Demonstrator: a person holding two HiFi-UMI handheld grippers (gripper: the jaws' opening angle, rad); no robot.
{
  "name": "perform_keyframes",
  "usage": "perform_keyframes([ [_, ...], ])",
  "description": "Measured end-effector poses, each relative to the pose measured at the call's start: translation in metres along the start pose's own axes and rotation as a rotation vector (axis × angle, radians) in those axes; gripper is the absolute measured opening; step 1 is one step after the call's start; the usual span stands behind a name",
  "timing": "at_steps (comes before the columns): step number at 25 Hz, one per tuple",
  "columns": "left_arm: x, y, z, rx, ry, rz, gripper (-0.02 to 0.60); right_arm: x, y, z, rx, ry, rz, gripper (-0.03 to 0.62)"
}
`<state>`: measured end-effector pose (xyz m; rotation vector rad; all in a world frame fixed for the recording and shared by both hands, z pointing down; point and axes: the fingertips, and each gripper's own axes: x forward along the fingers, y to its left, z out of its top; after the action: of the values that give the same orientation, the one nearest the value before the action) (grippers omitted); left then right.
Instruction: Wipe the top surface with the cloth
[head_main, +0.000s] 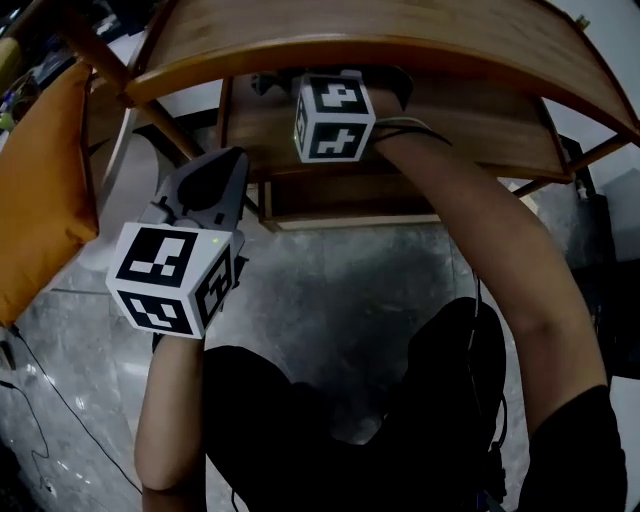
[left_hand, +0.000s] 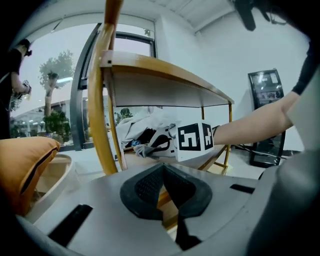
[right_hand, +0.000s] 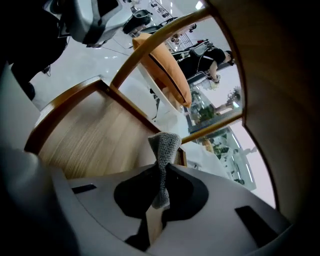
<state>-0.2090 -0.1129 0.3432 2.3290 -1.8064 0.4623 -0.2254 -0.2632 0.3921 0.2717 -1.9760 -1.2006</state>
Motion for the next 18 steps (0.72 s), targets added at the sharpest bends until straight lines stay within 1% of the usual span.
perform_keyframes([
  [3, -0.012, 0.014, -0.010, -0.006, 0.015, 0.025, 0.011, 0.022, 0.006, 0.035, -0.030, -0.012, 0.032, 0.032],
  [6, -0.019, 0.020, -0.013, 0.019, 0.006, 0.034, 0.011, 0.041, 0.010, 0.044, -0.043, 0.030, 0.059, 0.032],
  [9, -0.027, 0.026, -0.017, 0.037, 0.003, 0.039, 0.011, 0.050, 0.013, 0.046, -0.086, 0.066, 0.068, 0.032],
  [10, -0.027, 0.027, -0.018, 0.029, 0.002, 0.034, 0.011, 0.050, 0.015, 0.045, -0.099, 0.072, 0.073, 0.032],
  [14, -0.016, 0.025, -0.021, -0.055, 0.001, 0.021, 0.011, 0.048, 0.022, 0.036, -0.099, 0.060, 0.104, 0.032],
  [18, -0.009, 0.028, -0.017, -0.060, 0.004, 0.030, 0.011, 0.043, 0.023, 0.033, -0.118, 0.061, 0.102, 0.032],
])
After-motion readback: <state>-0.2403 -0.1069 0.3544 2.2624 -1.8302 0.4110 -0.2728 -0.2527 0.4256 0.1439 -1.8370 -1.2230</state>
